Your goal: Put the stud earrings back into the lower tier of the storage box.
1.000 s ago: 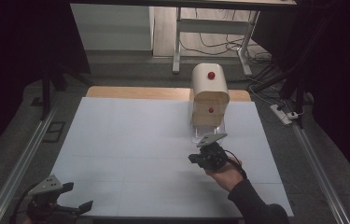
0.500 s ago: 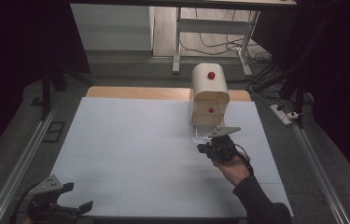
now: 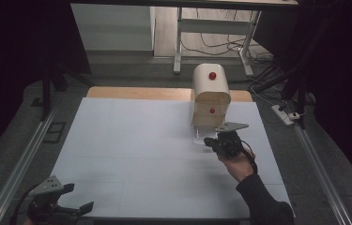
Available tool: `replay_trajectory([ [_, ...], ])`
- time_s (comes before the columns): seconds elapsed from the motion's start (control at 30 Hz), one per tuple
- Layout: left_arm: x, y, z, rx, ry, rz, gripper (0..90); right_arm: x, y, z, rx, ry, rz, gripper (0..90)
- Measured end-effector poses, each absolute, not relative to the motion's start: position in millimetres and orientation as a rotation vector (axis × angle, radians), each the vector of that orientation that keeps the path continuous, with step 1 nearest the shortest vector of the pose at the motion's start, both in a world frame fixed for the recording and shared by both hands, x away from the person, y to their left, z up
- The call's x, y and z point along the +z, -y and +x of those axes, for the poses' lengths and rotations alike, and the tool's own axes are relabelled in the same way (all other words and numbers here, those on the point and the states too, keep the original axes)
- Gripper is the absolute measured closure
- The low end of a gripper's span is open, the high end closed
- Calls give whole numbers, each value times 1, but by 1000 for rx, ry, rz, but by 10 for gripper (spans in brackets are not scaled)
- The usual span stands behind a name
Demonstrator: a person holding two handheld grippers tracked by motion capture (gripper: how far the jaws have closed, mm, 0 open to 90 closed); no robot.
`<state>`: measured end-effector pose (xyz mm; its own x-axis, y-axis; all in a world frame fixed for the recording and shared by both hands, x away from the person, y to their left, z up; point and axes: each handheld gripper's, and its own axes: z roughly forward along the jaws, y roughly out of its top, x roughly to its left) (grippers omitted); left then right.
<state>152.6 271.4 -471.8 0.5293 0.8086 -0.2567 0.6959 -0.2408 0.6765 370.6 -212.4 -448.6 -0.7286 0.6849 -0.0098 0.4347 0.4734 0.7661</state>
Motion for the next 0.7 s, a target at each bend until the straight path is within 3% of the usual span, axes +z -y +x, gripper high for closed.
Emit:
replay_trajectory([
  [0.7, -472, -271, 153, 181, -1224, 1997, 0, -455, 229, 393, 1088, -2285, 1023, 869],
])
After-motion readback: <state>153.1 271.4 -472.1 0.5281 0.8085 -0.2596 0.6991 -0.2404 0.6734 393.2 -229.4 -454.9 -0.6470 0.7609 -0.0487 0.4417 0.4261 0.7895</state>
